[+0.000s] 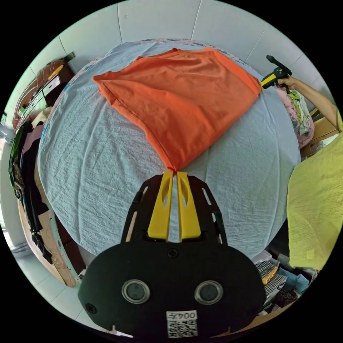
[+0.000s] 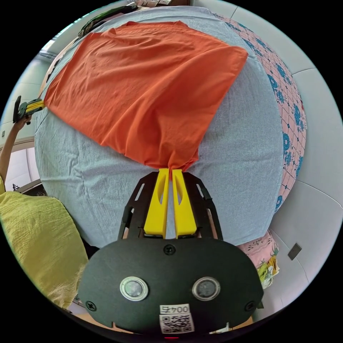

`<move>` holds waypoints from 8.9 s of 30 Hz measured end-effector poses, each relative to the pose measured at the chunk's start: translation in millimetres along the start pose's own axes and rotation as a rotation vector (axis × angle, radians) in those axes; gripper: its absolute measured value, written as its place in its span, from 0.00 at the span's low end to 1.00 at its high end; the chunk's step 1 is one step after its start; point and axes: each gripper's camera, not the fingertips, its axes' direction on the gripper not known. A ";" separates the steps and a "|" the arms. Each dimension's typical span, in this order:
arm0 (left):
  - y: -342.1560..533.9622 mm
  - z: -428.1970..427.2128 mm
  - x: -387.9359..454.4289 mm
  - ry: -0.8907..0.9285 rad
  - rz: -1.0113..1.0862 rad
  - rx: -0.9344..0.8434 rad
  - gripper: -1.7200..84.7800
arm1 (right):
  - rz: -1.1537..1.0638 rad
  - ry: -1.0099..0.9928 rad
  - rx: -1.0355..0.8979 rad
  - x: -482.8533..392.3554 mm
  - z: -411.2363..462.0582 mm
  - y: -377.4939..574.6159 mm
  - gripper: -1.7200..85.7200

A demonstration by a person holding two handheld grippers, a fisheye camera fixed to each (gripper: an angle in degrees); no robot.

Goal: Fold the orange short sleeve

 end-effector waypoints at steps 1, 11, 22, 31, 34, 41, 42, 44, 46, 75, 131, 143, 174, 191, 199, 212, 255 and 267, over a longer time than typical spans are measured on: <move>1.3 -1.1 -0.4 -0.010 -0.012 0.003 0.05 | 0.006 -0.008 0.002 3.1 -0.8 0.1 0.03; -17.6 1.6 18.6 -0.066 0.048 -0.033 0.08 | 0.015 -0.015 0.001 15.9 -6.2 -0.8 0.04; -9.7 -26.1 17.9 -0.124 0.182 -0.059 0.03 | 0.026 -0.023 0.008 25.1 -10.2 1.4 0.04; -2.9 -24.2 7.7 -0.066 0.052 -0.003 0.04 | 0.041 -0.032 0.007 29.9 -13.1 2.4 0.04; -4.1 -20.3 4.1 -0.035 0.039 -0.010 0.05 | 0.041 -0.024 0.001 29.2 -13.9 1.8 0.04; -6.4 -17.7 -6.9 -0.001 0.026 0.006 0.05 | 0.042 -0.020 -0.004 29.4 -15.9 2.1 0.04; -7.2 -16.6 -6.4 0.001 0.032 0.000 0.05 | 0.044 -0.022 -0.004 29.8 -16.1 2.4 0.04; -9.8 -14.0 -4.6 0.018 0.051 -0.013 0.05 | 0.050 -0.028 0.000 31.0 -16.8 3.5 0.04; -10.6 -14.6 -3.0 0.038 0.064 -0.010 0.05 | 0.051 -0.029 0.000 31.2 -17.3 3.9 0.04; -22.8 -27.9 24.3 -0.039 -0.038 0.134 0.02 | 0.085 -0.067 0.040 37.7 -23.1 24.5 0.04; -96.4 72.6 113.5 -0.177 0.020 -0.015 0.02 | 0.215 -0.169 0.300 100.1 -32.2 135.4 0.04; -99.2 71.3 102.2 -0.179 -0.018 -0.010 0.02 | -0.024 -0.034 0.112 -11.8 -39.4 60.4 0.02; -193.2 -14.1 -102.1 -0.165 -0.411 0.202 0.11 | 0.169 -0.078 0.519 58.3 -121.3 -38.0 0.13; -241.2 22.1 -144.3 -0.236 -0.356 0.134 0.11 | 0.209 -0.202 0.391 89.1 -84.6 -111.2 0.12; -222.5 3.3 -127.2 -0.368 -0.328 0.201 0.05 | 0.150 -0.120 0.479 70.1 -99.8 -85.5 0.02; -174.3 -5.7 -142.6 -0.375 -0.436 0.405 0.04 | 0.217 -0.076 0.640 84.3 -86.1 -54.3 0.02; -49.3 4.7 -157.3 -0.064 -0.608 0.205 0.05 | 0.382 -0.532 0.488 150.6 -66.2 45.1 0.04; -30.1 -23.9 -118.5 -0.228 -0.602 0.274 0.03 | 0.405 -0.589 0.518 162.9 -74.1 84.7 0.10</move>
